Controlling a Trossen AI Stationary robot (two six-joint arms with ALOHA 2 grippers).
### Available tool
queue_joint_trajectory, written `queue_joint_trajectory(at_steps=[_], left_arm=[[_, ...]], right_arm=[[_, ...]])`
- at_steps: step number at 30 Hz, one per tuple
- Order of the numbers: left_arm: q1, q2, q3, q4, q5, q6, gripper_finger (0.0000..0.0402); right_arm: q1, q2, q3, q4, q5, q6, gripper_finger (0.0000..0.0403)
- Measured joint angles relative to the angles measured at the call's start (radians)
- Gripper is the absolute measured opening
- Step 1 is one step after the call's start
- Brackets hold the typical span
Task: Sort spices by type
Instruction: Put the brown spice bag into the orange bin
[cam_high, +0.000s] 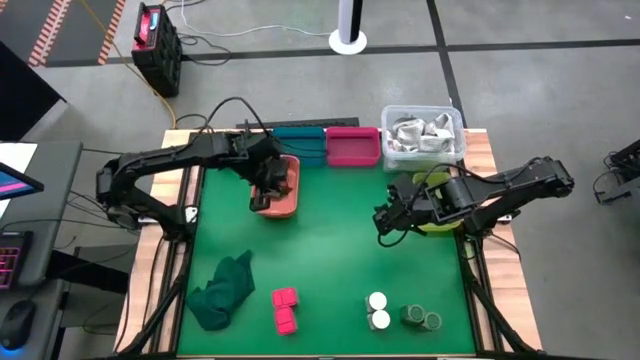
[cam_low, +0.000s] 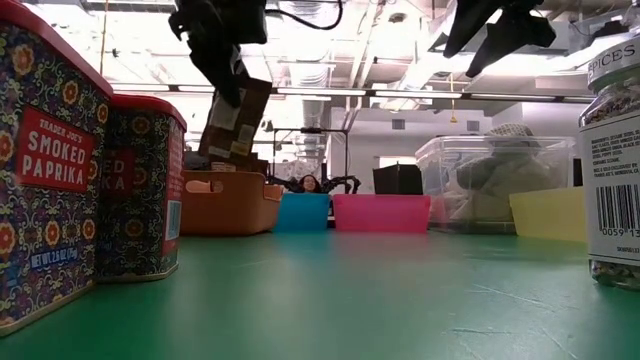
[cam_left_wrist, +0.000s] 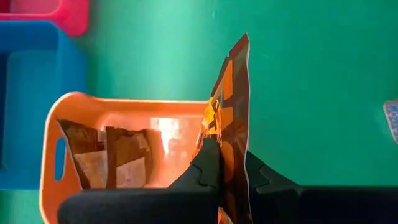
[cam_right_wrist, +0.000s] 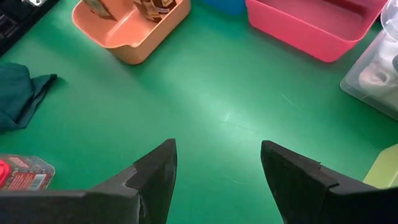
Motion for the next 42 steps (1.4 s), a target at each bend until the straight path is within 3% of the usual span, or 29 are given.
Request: queue_joint_trajectory(at_steps=[10, 16, 24, 42], left_arm=[[0.052, -0.006, -0.266, 0.232, -0.003, 0.007, 0.0], [0.098, -0.006, -0.356, 0.37, -0.005, 0.019, 0.0], [0.162, -0.008, -0.364, 0.364, -0.003, 0.01, 0.0021], [0.163, -0.006, -0.327, 0.337, 0.024, 0.018, 0.0076]], right_arm=[[0.0, 0.0, 0.0, 0.02, 0.0, 0.0, 0.026], [0.0, 0.0, 0.0, 0.037, 0.0, 0.0, 0.026], [-0.001, 0.0, 0.0, 0.052, -0.001, -0.005, 0.026], [-0.003, 0.0, 0.0, 0.051, -0.001, -0.011, 0.026]])
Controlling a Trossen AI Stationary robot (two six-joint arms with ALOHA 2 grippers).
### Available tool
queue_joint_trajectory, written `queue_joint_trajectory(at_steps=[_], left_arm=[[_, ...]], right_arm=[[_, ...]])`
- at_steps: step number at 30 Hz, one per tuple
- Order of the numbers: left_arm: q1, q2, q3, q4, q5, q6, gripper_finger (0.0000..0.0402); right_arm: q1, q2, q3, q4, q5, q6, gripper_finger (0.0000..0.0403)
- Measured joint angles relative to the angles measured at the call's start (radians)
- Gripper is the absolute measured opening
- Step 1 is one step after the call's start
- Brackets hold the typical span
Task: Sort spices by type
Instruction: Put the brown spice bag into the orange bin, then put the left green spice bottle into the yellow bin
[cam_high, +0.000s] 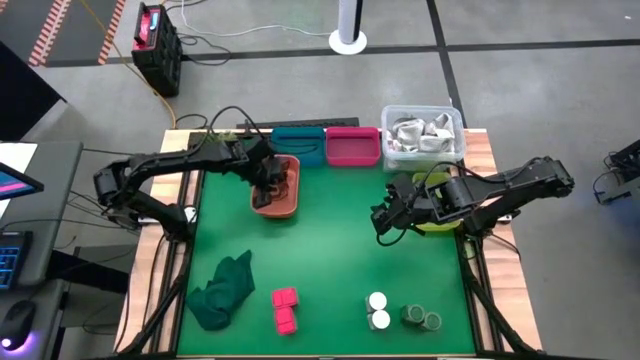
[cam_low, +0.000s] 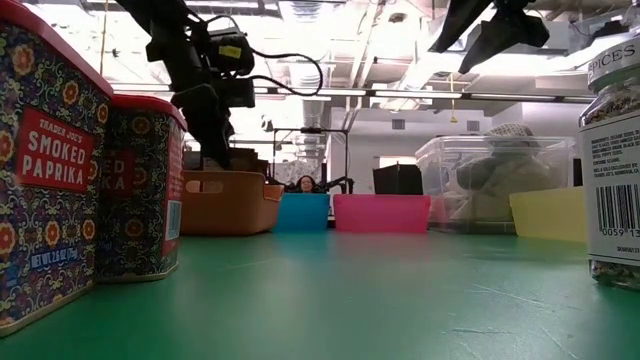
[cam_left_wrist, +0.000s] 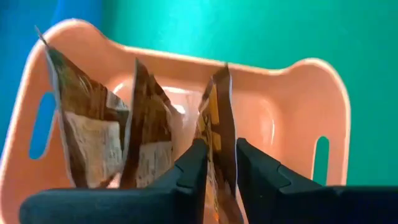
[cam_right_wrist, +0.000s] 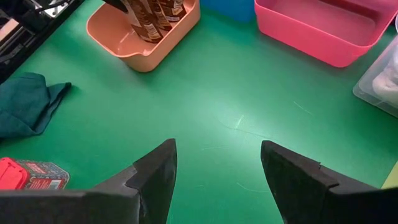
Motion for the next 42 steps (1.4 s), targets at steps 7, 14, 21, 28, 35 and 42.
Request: queue_joint_trajectory(at_steps=[7, 14, 21, 28, 35, 42], left_arm=[[0.0, 0.0, 0.059, -0.034, 0.0, 0.001, 0.0105], [-0.003, 0.0, 0.215, -0.124, 0.007, -0.008, 0.0116], [-0.124, -0.009, 0.331, -0.268, 0.18, -0.04, 0.0116], [-0.407, -0.013, 0.331, -0.332, 0.226, -0.215, 0.0116], [-0.633, -0.013, 0.331, -0.244, 0.045, -0.434, 0.0116], [-0.712, -0.014, 0.296, -0.169, -0.075, -0.466, 0.0116]], right_arm=[[0.0, 0.0, 0.0, 0.0, 0.0, 0.0, 0.026], [0.0, 0.0, 0.0, 0.0, 0.0, 0.0, 0.026], [-0.007, 0.0, 0.0, -0.009, 0.0, -0.013, 0.026], [-0.038, 0.0, 0.0, -0.006, 0.011, -0.016, 0.026], [-0.048, 0.0, 0.0, 0.007, 0.01, -0.015, 0.026], [-0.015, 0.0, -0.001, -0.032, -0.125, 0.004, 0.026]])
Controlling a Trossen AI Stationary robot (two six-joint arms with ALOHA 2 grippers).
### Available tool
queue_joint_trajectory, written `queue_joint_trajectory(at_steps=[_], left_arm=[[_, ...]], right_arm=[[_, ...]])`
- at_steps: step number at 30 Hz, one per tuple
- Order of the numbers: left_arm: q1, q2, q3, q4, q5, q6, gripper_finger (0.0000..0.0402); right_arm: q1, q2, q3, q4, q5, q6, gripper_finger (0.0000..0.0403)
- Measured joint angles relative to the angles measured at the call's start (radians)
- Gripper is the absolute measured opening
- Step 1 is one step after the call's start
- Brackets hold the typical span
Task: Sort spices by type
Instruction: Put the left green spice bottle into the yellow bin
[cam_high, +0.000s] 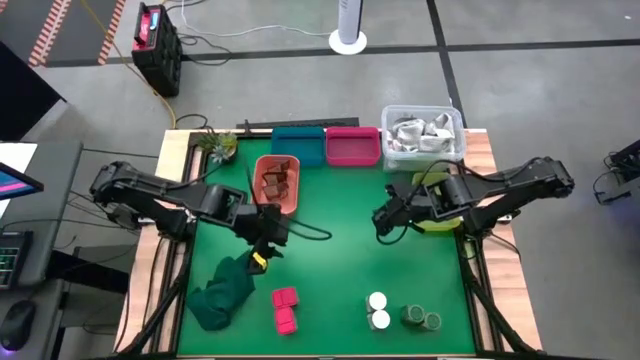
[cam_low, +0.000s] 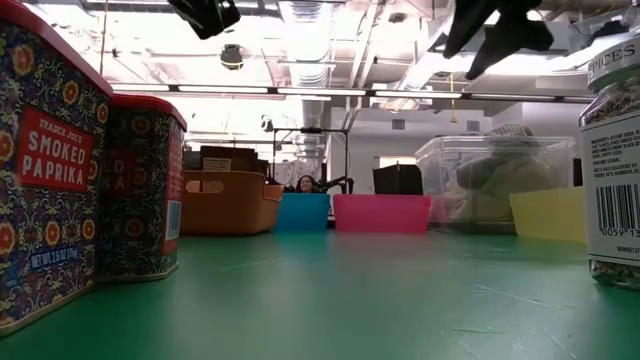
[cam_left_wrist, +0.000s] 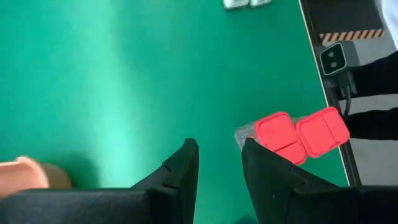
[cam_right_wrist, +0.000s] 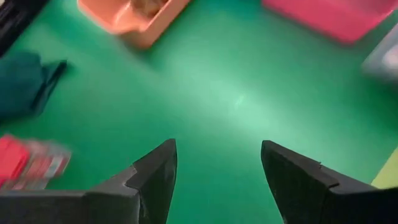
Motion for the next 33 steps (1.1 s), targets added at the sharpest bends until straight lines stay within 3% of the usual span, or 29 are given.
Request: queue_joint_trajectory(at_steps=[4, 12, 18, 26, 33], left_arm=[[-0.023, 0.002, -0.092, 0.074, 0.032, -0.015, 0.0116], [-0.025, 0.002, -0.186, 0.16, 0.023, -0.174, 0.0116], [-0.025, 0.002, -0.186, 0.176, -0.153, -0.386, 0.0116], [-0.008, 0.002, -0.184, 0.187, -0.333, -0.656, 0.0116], [0.023, 0.002, -0.184, 0.21, -0.372, -0.793, 0.0117]], right_arm=[[0.057, 0.0, 0.0, -0.001, -0.1, 0.022, 0.026], [0.282, 0.0, 0.0, -0.044, -0.108, 0.178, 0.026], [0.427, 0.015, 0.035, -0.181, -0.095, 0.25, 0.026], [0.575, 0.153, 0.197, -0.225, -0.095, 0.139, 0.026], [0.693, 0.26, 0.259, -0.268, -0.096, 0.151, 0.026]])
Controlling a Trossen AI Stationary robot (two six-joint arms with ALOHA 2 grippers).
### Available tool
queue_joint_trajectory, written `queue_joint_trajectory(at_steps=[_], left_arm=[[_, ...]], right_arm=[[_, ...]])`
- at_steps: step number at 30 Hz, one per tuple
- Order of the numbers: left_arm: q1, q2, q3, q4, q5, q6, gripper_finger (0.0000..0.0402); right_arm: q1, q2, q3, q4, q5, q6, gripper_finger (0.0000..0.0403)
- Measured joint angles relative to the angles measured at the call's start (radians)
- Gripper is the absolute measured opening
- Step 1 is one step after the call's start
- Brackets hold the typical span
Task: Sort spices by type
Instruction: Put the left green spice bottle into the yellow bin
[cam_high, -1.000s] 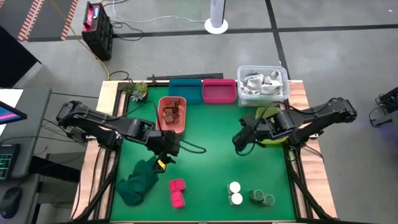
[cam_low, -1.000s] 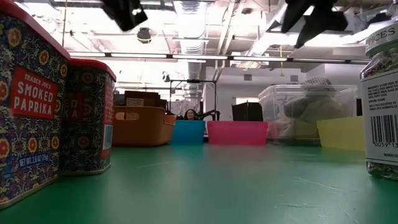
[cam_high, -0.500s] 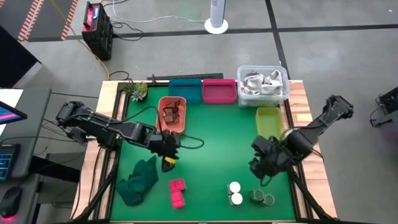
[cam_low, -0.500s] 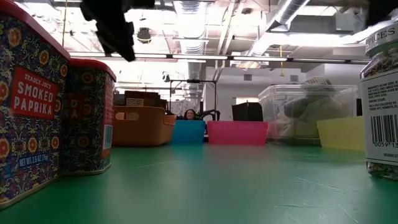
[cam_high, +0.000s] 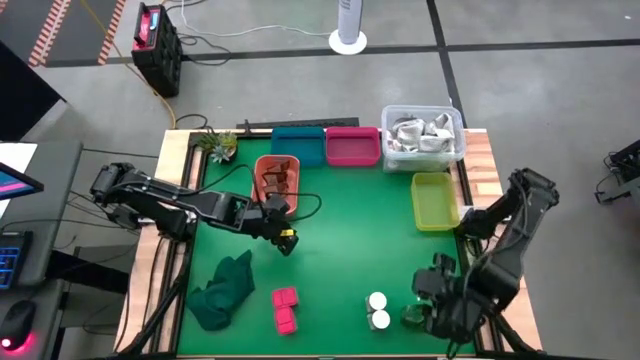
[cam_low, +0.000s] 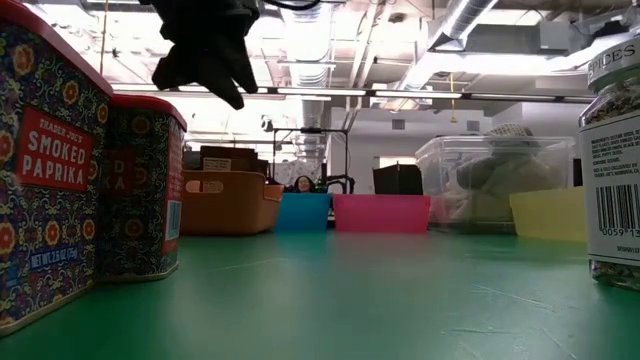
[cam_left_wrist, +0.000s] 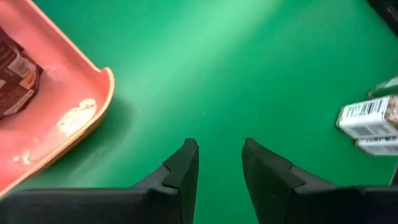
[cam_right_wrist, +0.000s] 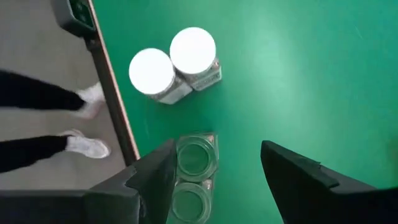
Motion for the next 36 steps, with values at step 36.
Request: queue_joint_trajectory(at_steps=[36], left_arm=[[0.045, -0.071, 0.002, 0.013, 0.079, 0.243, 0.0233]], right_arm=[[-0.052, 0.158, -0.035, 0.099, -0.165, -0.013, 0.038]])
